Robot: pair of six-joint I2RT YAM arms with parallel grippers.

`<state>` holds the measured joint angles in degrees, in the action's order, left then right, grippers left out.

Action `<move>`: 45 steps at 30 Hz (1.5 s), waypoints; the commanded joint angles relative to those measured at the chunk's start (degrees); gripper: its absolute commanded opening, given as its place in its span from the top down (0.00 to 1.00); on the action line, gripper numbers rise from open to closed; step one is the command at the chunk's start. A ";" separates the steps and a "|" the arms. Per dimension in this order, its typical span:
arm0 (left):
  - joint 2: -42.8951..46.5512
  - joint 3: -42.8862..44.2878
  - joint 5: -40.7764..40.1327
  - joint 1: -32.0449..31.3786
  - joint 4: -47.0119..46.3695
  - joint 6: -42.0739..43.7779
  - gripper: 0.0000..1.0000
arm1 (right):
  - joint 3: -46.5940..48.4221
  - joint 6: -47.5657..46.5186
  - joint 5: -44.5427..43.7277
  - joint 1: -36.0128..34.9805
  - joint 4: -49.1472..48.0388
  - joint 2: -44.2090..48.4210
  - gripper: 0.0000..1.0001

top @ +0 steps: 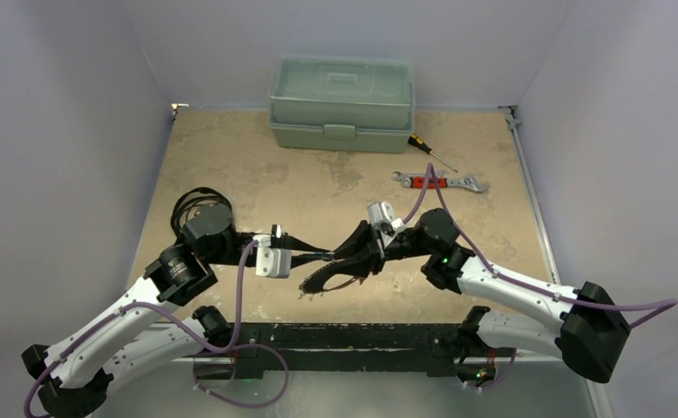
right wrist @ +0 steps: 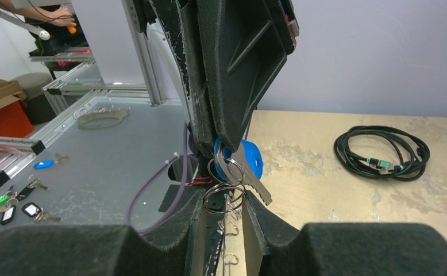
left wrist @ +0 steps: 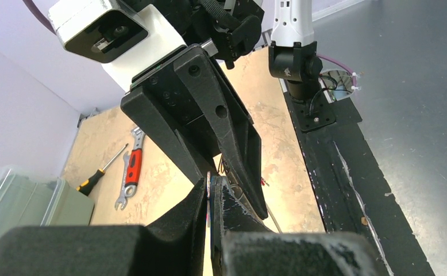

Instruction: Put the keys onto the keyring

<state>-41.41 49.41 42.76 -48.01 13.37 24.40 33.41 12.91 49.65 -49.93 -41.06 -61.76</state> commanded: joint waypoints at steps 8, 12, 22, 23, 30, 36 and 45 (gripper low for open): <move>1.04 2.15 -2.44 0.19 -1.59 0.42 1.00 | -0.69 -0.46 -5.96 -0.01 0.46 3.22 1.00; 0.61 1.90 -4.27 0.14 -0.85 0.78 1.00 | 0.41 -2.33 -12.64 -0.07 5.92 4.48 1.00; -0.34 1.20 -6.11 0.15 0.03 1.01 1.00 | 4.46 -6.05 -26.32 -0.08 16.36 4.80 1.00; -0.26 1.07 -6.11 0.19 0.00 1.00 1.00 | 4.68 -6.31 -27.41 -0.04 17.04 5.07 1.00; -0.75 -0.25 -5.67 0.19 0.41 0.69 1.00 | 4.78 -7.37 -31.26 -0.08 17.94 8.18 1.00; -1.13 -0.84 -4.47 0.11 0.50 0.06 0.96 | 4.03 -8.52 -32.15 -0.08 17.01 10.87 1.00; 0.01 -0.10 -6.05 0.10 -1.68 -3.54 0.17 | 2.10 -9.91 -30.29 -0.08 15.35 12.03 1.00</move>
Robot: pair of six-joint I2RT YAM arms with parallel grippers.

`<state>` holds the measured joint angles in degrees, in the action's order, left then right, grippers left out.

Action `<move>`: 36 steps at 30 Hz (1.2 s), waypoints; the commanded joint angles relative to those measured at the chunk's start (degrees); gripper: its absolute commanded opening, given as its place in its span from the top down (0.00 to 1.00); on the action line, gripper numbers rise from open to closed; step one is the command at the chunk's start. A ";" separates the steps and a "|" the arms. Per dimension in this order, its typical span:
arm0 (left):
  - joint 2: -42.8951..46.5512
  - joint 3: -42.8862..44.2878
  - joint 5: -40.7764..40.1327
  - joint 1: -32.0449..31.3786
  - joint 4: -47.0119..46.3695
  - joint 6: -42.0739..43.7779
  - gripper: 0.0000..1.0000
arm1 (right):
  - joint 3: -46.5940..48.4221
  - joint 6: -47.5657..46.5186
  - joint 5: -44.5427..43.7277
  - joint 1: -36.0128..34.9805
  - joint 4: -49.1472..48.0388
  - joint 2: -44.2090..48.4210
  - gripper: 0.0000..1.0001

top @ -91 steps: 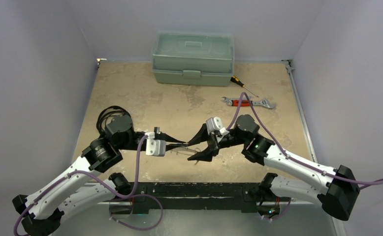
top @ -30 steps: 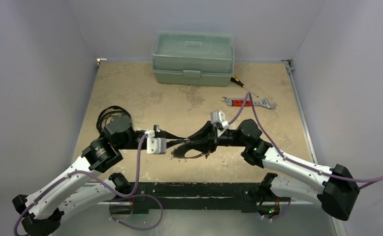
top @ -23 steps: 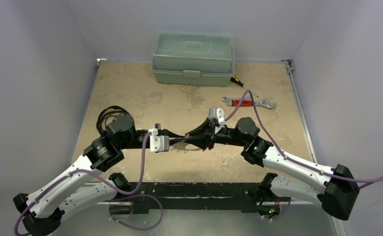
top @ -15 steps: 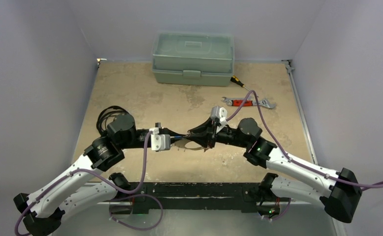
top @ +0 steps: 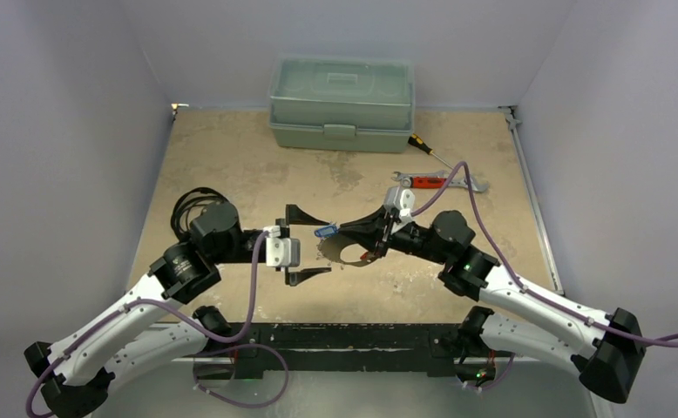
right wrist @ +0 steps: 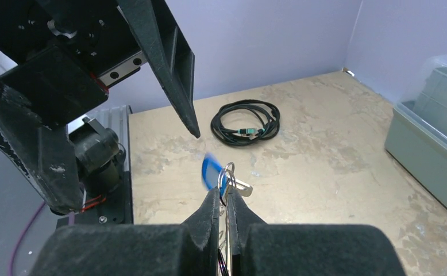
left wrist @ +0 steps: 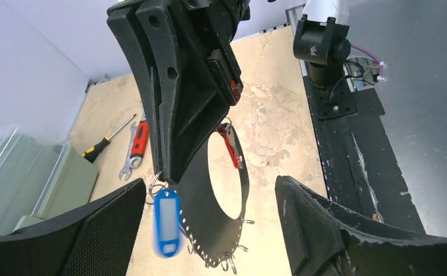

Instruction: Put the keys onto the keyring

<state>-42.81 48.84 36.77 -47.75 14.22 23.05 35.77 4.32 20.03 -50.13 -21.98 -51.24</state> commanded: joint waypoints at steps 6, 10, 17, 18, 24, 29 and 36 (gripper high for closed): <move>2.20 0.31 -8.10 -0.15 -2.98 -2.49 0.23 | -2.70 -1.37 0.19 0.12 -6.62 3.68 1.00; 2.73 0.41 -12.84 -0.21 -2.50 -0.28 0.28 | -3.04 -2.08 1.81 0.12 -6.70 5.16 1.00; 4.54 -0.39 -13.54 -0.23 -1.42 6.65 0.42 | -4.11 -2.27 6.53 0.12 -6.87 10.51 1.00; 4.65 -0.15 -13.79 -0.19 -1.50 7.11 0.45 | -4.11 -2.22 7.31 0.12 -6.64 11.08 1.00; 1.63 1.73 -14.73 -0.17 -3.49 7.01 0.57 | -3.68 0.15 14.74 0.12 -7.41 14.05 1.00; -1.56 1.65 -8.90 -0.21 -6.59 3.11 0.50 | -3.07 2.15 18.03 0.12 -9.11 14.93 1.00; -2.07 1.40 4.91 -0.23 -11.15 -3.63 0.43 | -1.78 1.14 17.86 0.12 -7.51 13.18 1.00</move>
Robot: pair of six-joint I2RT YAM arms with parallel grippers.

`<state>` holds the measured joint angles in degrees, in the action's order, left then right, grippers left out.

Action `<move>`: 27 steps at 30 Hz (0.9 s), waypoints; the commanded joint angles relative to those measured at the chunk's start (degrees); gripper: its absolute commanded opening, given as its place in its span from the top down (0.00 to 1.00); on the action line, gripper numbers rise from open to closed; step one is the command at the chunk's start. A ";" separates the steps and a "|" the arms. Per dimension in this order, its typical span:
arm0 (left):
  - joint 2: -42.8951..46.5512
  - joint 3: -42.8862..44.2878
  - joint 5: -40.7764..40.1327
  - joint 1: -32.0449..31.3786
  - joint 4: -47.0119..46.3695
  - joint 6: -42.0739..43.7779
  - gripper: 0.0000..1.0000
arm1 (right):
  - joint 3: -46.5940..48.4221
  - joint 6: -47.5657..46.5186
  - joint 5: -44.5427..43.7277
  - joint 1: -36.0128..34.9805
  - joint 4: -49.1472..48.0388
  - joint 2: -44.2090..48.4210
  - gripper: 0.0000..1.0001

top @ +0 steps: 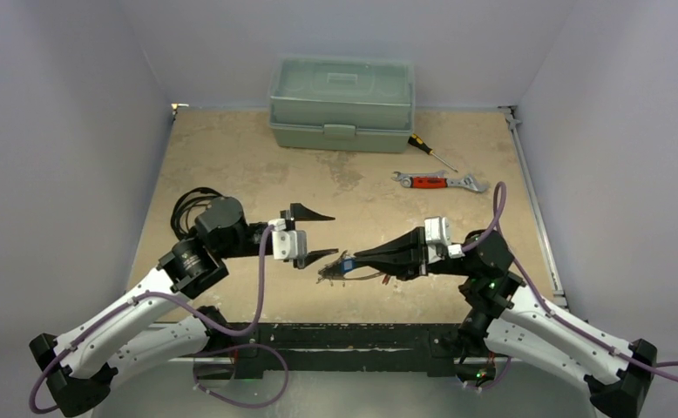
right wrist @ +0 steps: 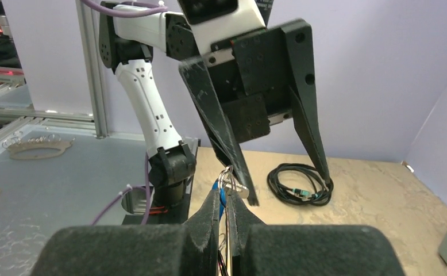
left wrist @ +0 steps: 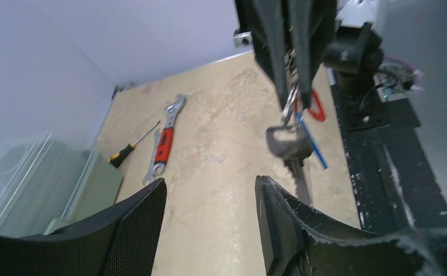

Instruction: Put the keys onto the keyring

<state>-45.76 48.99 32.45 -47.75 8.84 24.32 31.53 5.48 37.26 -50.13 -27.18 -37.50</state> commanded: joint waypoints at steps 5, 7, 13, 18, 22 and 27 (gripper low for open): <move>0.83 1.45 13.51 -0.16 -7.96 -8.43 0.43 | 2.50 -1.14 -1.42 0.12 -1.47 -1.59 1.00; 0.40 1.47 14.05 -0.16 -7.96 -8.97 0.43 | 2.57 -1.34 -2.10 0.12 -1.47 -1.82 1.00; -1.43 1.02 15.35 -0.25 -10.88 -10.96 0.43 | 2.82 -1.76 -2.79 0.12 -1.64 -2.65 1.00; -2.05 1.09 17.66 -0.31 -14.22 -14.36 0.53 | 2.48 -1.96 -3.96 0.12 -2.00 -2.89 1.00; -0.91 4.08 7.90 -0.28 -4.39 -12.17 0.60 | 2.29 -2.08 -4.85 0.12 -1.89 -1.50 1.00; -0.33 5.86 0.97 -0.32 0.98 -16.84 0.78 | 2.65 -2.76 -6.55 0.12 -0.36 0.32 1.00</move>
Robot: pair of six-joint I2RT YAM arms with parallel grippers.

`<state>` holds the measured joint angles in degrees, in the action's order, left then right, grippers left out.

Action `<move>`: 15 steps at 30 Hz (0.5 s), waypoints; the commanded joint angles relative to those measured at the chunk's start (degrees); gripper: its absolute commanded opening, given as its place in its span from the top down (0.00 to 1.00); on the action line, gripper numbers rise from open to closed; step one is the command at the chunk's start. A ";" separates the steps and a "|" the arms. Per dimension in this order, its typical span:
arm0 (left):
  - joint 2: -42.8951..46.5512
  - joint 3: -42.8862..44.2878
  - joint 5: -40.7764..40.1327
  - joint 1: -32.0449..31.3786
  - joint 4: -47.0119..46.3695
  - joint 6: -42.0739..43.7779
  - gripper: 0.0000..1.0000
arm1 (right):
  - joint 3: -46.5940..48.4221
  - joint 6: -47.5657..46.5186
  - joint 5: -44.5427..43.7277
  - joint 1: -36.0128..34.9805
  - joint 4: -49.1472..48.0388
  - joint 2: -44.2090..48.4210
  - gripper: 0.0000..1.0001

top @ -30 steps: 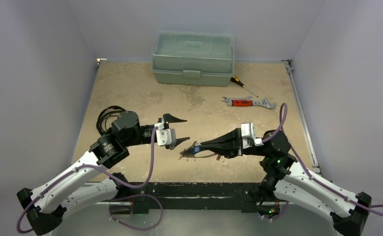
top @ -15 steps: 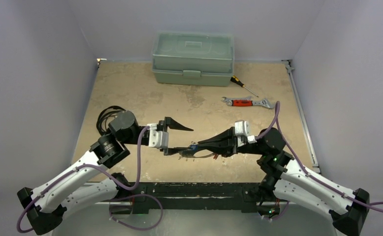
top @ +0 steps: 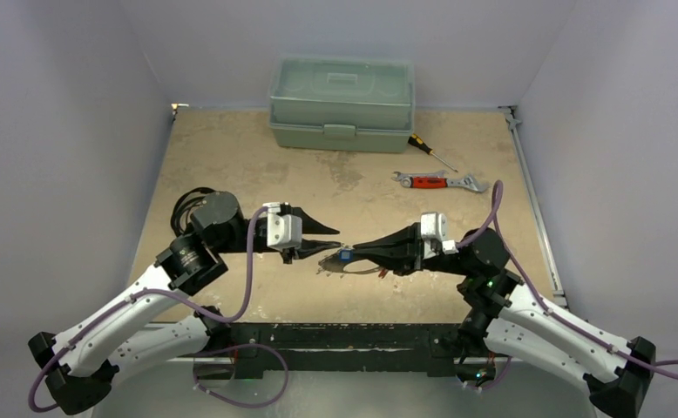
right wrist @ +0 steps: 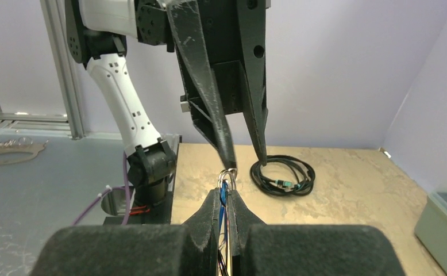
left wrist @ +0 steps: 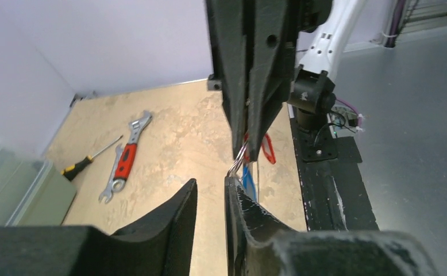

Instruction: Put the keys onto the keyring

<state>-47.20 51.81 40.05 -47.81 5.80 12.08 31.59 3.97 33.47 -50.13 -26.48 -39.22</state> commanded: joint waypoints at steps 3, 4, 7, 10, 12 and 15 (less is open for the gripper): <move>1.44 3.01 -5.58 -0.19 3.57 -8.56 0.80 | 2.91 -1.74 -3.15 0.12 -0.06 2.39 1.00; 1.56 2.91 -5.60 -0.18 3.48 -8.90 0.79 | 3.02 -1.84 -3.15 0.12 0.08 2.43 1.00; 1.00 2.67 -4.53 -0.20 2.26 -9.71 0.77 | 3.16 -2.03 -2.90 0.12 0.20 2.23 1.00; -0.70 2.77 -0.25 -0.19 0.00 -11.41 0.76 | 3.00 -2.04 -3.09 0.12 0.20 2.13 1.00; -1.32 2.88 0.83 -0.18 -1.21 -11.59 0.76 | 2.94 -2.06 -3.03 0.12 0.20 2.21 1.00; -2.19 2.91 1.79 -0.23 -1.82 -11.64 0.75 | 2.85 -1.97 -2.81 0.12 0.20 2.28 1.00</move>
<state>-48.64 52.71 38.61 -47.81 7.25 2.44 31.81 2.74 32.01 -50.13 -23.97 -37.47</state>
